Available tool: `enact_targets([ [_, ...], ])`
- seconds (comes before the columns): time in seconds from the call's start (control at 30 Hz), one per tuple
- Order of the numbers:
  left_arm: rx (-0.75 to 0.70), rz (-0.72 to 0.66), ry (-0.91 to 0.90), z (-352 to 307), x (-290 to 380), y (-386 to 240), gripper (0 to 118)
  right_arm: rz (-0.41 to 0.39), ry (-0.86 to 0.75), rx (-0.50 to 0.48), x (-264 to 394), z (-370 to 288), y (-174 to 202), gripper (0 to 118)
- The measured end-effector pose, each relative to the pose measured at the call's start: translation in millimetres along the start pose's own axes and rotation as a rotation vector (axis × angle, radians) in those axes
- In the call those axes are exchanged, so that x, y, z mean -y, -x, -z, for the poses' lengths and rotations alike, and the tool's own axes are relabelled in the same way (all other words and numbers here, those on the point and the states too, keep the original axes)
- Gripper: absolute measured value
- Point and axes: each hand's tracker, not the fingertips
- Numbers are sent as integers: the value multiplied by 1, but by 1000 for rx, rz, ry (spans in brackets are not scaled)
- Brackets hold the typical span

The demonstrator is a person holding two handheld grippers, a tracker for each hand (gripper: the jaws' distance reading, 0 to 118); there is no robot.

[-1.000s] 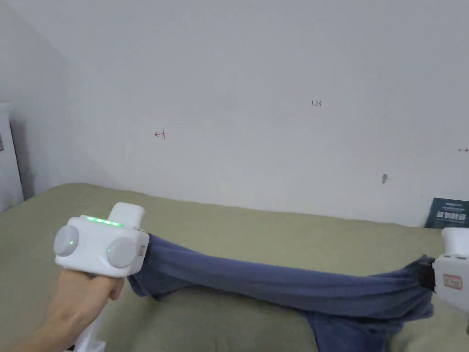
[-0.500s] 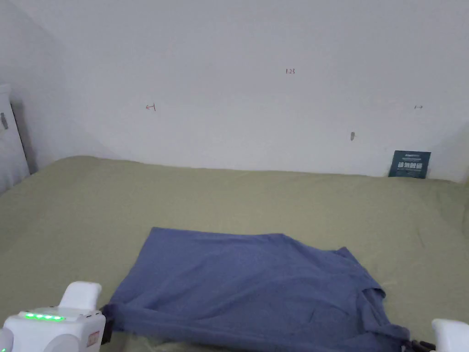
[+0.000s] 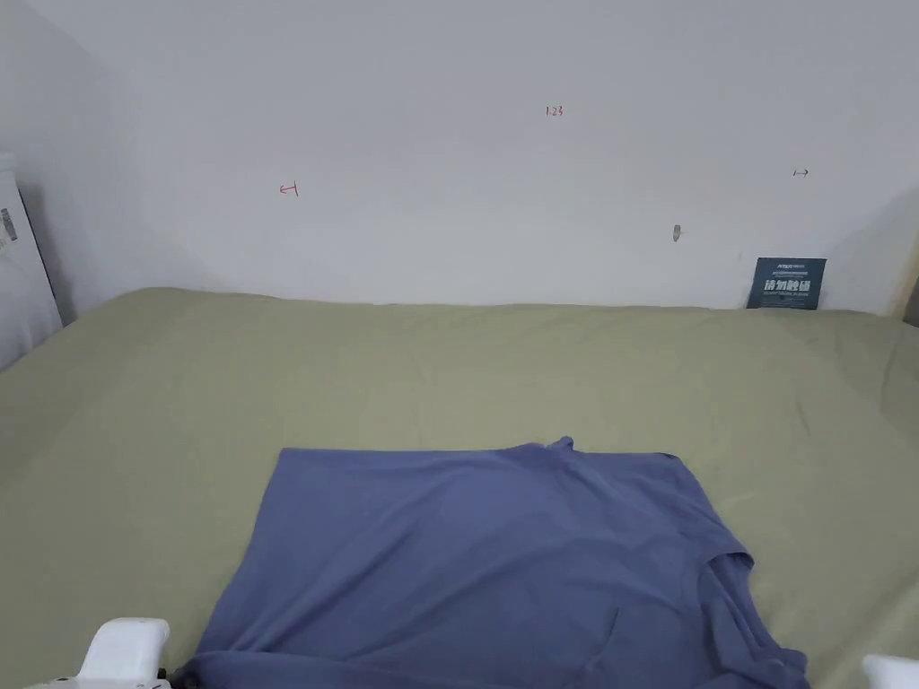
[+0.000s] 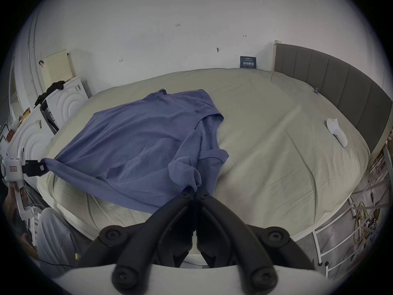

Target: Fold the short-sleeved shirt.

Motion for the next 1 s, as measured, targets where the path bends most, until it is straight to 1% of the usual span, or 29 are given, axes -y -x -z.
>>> enact_targets([
  [0.03, 2, -5, 2, 2, 2, 0, 6, 0, 4, -1, 1, 1, 0, 3],
  [0.07, 10, -11, 9, 4, 3, 0, 7, 2, 10, -2, 1, 5, -2, 14],
  [0.1, 14, -14, 11, 5, 4, 0, 15, 3, 14, 1, 1, 6, -1, 40],
  [0.13, 10, -14, 12, 5, 5, -2, 44, 3, 19, 23, 1, 6, 1, 80],
  [0.17, 1, -14, 11, 3, 5, -4, 98, 7, 25, 26, 1, 6, 1, 113],
  [0.2, -1, -16, 12, 3, 5, -3, 118, -5, 44, 25, 0, 7, 0, 118],
  [0.23, -7, -24, 13, 2, 5, -4, 118, -3, 26, 26, 0, 3, 1, 118],
  [0.27, -2, -41, -61, -11, 1, -4, 118, -19, -14, 37, -2, -2, 3, 118],
  [0.3, -18, -31, -39, -21, -2, -4, 118, -30, -24, 51, -5, -7, 5, 118],
  [0.33, -8, -24, -54, -31, -7, -5, 118, -37, -22, 54, -8, -9, 6, 118],
  [0.4, -20, -6, -139, -54, -15, -10, 116, -29, -41, 53, -14, -19, 9, 115],
  [0.43, -29, -6, -175, -52, -11, -22, 116, -19, -73, 51, -18, -27, 12, 115],
  [0.47, -15, -13, -205, -63, -13, -26, 114, -3, -106, 50, -20, -36, 16, 112],
  [0.5, 2, -21, -248, -74, -14, -28, 111, 2, -148, 66, -21, -44, 20, 105],
  [0.53, -4, -21, -281, -85, -14, -32, 99, 8, -182, 78, -22, -52, 23, 84],
  [0.57, -21, -16, -305, -95, -13, -37, 73, 18, -209, 98, -22, -58, 28, 40],
  [0.6, -23, -12, -330, -100, -13, -40, 44, 20, -227, 96, -22, -62, 31, 8],
  [0.63, -22, -12, -333, -106, -12, -42, 12, 27, -261, 95, -21, -69, 34, 4],
  [0.67, -29, -28, -355, -111, -10, -44, 0, 20, -252, 91, -22, -74, 36, 2],
  [0.7, -16, -20, -357, -111, -11, -44, 0, 13, -253, 81, -21, -76, 38, 2],
  [0.8, -29, -10, -352, -113, -9, -47, 0, -14, -280, 93, -19, -81, 46, 2],
  [0.93, -16, -40, -297, -108, -8, -33, 0, -26, -271, 80, -18, -79, 47, 2],
  [1.0, -32, -38, -267, -103, -5, -25, 0, -27, -258, 77, -18, -75, 44, 2],
])
